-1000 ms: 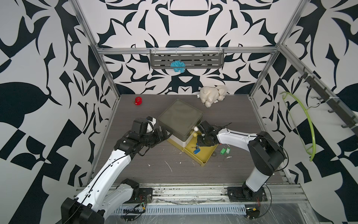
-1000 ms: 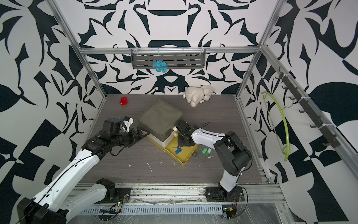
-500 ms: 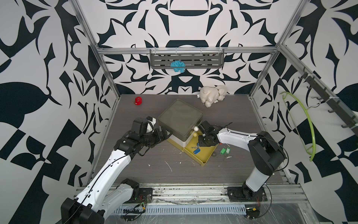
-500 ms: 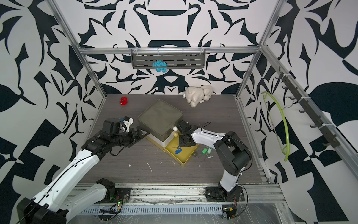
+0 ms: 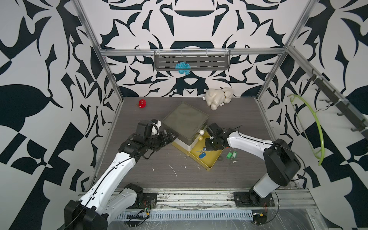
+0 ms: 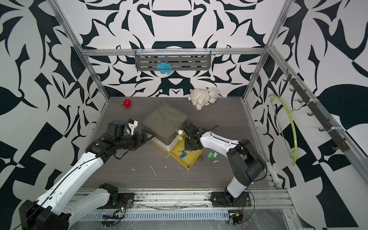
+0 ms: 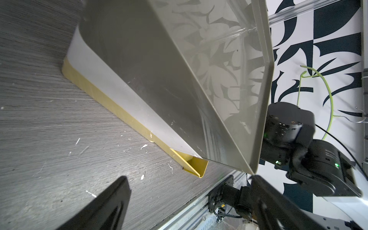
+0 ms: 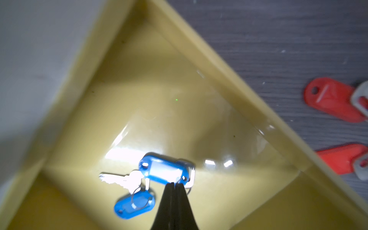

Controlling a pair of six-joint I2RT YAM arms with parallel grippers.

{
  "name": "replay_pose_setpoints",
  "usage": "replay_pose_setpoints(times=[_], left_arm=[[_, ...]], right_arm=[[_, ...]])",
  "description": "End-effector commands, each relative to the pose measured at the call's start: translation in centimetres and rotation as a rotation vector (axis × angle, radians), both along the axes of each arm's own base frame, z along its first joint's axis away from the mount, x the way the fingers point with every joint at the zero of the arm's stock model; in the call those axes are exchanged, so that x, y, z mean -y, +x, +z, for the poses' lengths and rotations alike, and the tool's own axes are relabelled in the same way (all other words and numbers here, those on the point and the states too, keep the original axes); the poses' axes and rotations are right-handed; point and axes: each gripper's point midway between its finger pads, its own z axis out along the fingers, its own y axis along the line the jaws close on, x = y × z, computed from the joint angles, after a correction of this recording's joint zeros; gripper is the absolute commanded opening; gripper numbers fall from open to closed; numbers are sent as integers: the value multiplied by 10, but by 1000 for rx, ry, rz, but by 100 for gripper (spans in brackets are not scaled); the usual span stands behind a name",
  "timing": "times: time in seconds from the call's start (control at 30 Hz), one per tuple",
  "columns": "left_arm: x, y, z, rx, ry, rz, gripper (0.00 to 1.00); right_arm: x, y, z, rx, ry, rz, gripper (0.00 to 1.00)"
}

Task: Take the keys out of the drawer
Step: Pick up the key from the drawer.

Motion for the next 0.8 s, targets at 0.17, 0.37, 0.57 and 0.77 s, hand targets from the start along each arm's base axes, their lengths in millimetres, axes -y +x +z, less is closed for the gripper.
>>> replay_pose_setpoints(times=[0.17,0.37,0.57,0.77], left_arm=[[4,5,9,21,-26,-12,99],[4,3,8,18,-31,-12,99],[1,-1,7,20,-26,-7,99],[-1,-4,8,24,-22,-1,99]], right_arm=[[8,-3,21,-1,66,-40,10],[9,-16,-3,-92,36,-5,38],[10,-19,-21,-131,6,10,41],[11,-17,-28,-141,-15,17,41]])
